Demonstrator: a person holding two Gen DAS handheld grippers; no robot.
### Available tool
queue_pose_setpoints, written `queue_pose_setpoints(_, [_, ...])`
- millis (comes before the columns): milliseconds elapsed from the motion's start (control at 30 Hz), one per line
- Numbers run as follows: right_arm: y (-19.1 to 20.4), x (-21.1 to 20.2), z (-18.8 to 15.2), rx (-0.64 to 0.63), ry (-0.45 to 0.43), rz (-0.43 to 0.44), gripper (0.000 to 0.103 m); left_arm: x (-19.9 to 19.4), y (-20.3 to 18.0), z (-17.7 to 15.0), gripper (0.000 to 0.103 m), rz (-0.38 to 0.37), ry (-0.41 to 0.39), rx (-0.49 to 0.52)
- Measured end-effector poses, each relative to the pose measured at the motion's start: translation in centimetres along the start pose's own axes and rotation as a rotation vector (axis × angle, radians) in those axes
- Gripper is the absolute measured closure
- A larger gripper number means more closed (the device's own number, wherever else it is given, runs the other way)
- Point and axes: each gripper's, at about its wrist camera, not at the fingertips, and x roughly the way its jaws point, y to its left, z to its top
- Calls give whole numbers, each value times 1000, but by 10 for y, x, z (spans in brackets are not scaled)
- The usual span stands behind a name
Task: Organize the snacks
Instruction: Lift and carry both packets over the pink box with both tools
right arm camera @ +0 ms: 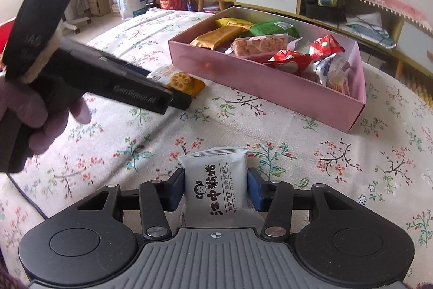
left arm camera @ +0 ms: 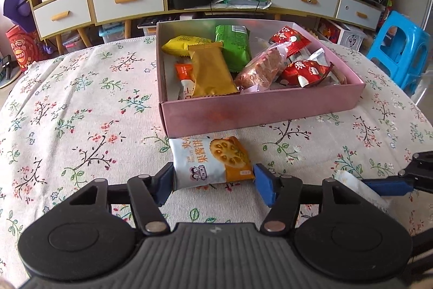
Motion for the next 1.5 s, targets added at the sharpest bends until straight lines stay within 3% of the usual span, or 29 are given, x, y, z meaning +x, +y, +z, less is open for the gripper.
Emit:
queue_pose_setpoints(667, [-28, -12, 37, 199, -18, -20, 56, -18, 10, 6, 45, -60, -12, -46])
queue_pose_setpoints(1500, [-80, -15, 105, 469, -162, -62, 56, -24, 26, 44, 45, -99, -118, -120])
